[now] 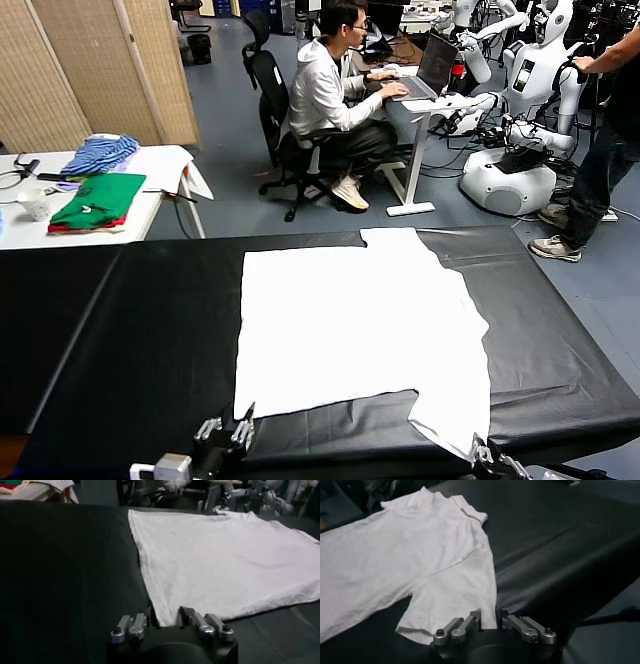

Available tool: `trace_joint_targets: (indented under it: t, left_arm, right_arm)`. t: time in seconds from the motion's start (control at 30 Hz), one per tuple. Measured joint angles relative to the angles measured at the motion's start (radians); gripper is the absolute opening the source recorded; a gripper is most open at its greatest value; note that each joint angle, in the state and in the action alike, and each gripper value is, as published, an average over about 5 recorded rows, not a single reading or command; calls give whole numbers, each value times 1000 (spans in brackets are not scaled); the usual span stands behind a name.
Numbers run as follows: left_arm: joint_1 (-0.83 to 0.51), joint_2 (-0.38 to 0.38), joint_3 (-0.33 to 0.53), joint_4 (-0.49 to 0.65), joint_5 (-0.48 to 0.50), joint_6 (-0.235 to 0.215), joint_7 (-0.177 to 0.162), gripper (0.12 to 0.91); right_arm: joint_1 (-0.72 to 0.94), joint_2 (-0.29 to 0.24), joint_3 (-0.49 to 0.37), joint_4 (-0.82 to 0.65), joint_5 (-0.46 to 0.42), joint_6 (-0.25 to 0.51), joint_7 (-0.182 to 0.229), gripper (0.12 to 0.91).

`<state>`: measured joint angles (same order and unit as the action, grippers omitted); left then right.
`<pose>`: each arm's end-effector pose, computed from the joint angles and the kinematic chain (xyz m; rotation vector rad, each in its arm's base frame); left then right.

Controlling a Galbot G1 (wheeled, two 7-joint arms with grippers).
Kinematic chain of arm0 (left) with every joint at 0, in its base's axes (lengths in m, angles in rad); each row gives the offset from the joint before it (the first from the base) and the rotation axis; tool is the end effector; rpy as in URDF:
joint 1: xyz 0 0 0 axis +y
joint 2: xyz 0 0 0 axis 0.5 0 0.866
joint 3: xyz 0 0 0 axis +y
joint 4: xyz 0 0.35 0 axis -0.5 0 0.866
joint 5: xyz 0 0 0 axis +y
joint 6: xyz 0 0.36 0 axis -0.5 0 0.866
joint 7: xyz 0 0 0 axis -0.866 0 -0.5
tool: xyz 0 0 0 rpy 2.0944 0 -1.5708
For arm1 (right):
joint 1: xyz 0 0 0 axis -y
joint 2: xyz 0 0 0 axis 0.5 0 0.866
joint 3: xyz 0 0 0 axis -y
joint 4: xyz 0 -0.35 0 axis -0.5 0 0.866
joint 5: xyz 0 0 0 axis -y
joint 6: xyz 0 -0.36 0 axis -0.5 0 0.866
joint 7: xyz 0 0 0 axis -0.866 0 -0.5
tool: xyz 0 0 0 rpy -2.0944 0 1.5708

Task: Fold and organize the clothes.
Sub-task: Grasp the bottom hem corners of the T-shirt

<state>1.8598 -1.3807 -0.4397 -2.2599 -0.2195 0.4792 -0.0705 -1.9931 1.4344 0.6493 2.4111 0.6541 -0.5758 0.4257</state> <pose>0.1008 0.0000 -0.2858 -0.1790 -2.5035 0.0911 0.0770 -0.0410 -0.2383 -0.3383 -2.3410 -0.3874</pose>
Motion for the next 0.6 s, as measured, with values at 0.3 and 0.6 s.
trace_joint_targets:
  t: [0.3,0.6]
  left_arm:
    - [6,0,4,-4,1,23,1,288]
    - [17,5,3,-28,-20,55,9,147]
  right_arm:
    - [-4,0,1,12,10,-1,14,140]
    - [-19,-13,19,52,112,-80,92,140]
